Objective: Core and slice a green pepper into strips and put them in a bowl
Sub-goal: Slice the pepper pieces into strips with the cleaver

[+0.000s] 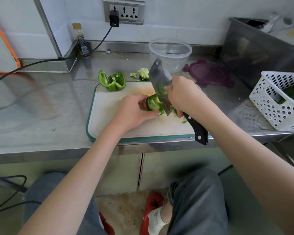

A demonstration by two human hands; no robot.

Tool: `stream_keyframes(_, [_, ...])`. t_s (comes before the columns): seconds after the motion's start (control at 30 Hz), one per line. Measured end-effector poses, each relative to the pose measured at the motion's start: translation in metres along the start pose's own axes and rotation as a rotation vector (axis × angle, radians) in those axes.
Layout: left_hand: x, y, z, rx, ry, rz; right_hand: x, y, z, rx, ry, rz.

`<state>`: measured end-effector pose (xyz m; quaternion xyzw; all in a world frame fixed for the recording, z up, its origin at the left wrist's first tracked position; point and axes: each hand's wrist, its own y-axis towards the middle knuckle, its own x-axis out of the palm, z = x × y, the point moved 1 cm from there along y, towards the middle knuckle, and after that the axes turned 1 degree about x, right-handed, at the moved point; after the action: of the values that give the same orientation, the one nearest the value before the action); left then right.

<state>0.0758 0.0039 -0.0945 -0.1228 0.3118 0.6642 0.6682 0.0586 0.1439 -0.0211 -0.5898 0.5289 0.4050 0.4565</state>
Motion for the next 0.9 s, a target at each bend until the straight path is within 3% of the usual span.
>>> stream_keyframes(0.9, [0.003, 0.004, -0.005, -0.021, 0.028, -0.033, 0.020, 0.000, 0.002, -0.094, 0.147, 0.043])
